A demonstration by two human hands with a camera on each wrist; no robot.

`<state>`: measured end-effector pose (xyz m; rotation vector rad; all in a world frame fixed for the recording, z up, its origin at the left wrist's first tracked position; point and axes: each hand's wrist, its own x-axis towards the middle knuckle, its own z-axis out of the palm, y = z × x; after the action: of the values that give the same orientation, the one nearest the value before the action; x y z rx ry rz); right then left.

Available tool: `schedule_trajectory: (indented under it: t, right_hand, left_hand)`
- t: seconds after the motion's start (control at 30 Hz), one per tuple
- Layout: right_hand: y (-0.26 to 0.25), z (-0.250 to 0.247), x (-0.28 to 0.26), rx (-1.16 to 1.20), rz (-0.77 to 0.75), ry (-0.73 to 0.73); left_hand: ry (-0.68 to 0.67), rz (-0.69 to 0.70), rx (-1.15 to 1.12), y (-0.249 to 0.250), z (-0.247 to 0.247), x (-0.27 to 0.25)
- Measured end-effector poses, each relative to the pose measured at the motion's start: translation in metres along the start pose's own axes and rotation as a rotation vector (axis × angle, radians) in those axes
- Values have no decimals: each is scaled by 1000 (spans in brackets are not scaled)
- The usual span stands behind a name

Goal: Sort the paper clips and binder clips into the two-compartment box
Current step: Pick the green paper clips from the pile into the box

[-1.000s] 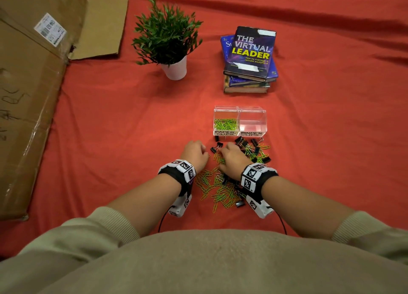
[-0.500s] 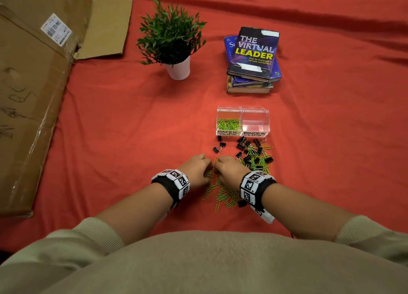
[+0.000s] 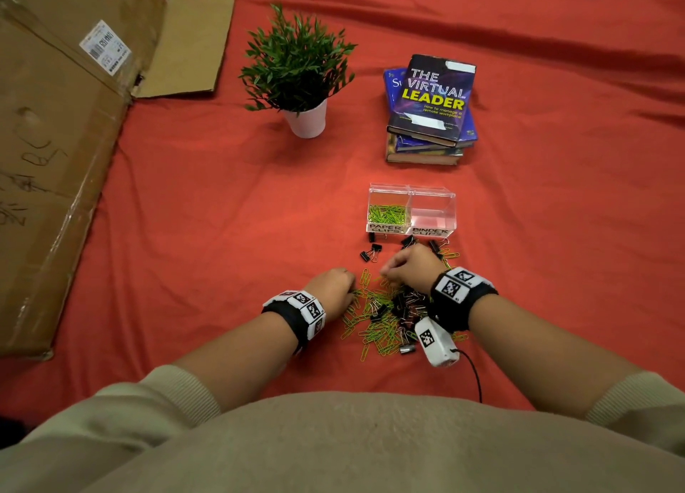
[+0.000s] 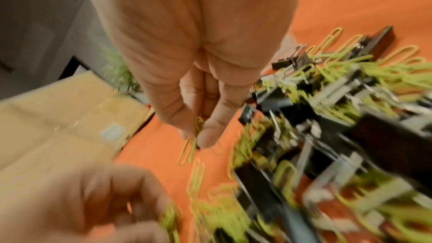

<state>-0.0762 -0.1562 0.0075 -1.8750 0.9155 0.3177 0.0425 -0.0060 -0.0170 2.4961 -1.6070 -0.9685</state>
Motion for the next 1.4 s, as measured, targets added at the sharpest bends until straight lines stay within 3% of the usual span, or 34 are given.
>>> schedule_trajectory:
  t: [0.1, 0.23, 0.33, 0.47, 0.63, 0.73, 0.9, 1.0, 1.17, 1.33, 1.4]
  right_hand:
    - [-12, -28, 6, 234, 23, 44]
    - [-33, -60, 34, 331, -27, 246]
    - [-46, -63, 51, 190, -47, 338]
    - [-49, -54, 53, -67, -100, 306]
    - [-39, -50, 37, -84, -161, 349]
    - [-18, -36, 19, -113, -146, 247]
    - [11, -5, -6, -470, -228, 1]
    - [27, -1, -9, -521, -213, 6]
    - [30, -7, -5, -540, -245, 49]
    - [19, 7, 0, -711, -311, -31]
    - [17, 12, 0, -768, -308, -50]
  left_hand:
    - [-4, -54, -94, -3, 1, 1]
    - [-12, -89, -213, -3, -1, 1]
    - [-6, -89, -288, 0, -8, 3]
    - [38, -81, -388, 6, -28, 11]
    - [145, -100, -494, 15, -64, 36]
    - [225, -101, -505, 23, -87, 59]
    - [309, -189, -466, 36, -102, 97]
    - [304, -220, -430, 42, -99, 103]
    - [339, -98, -333, 42, -83, 76]
    - [76, -187, -142, 32, -40, 37]
    - [36, -175, -57, 28, -26, 28]
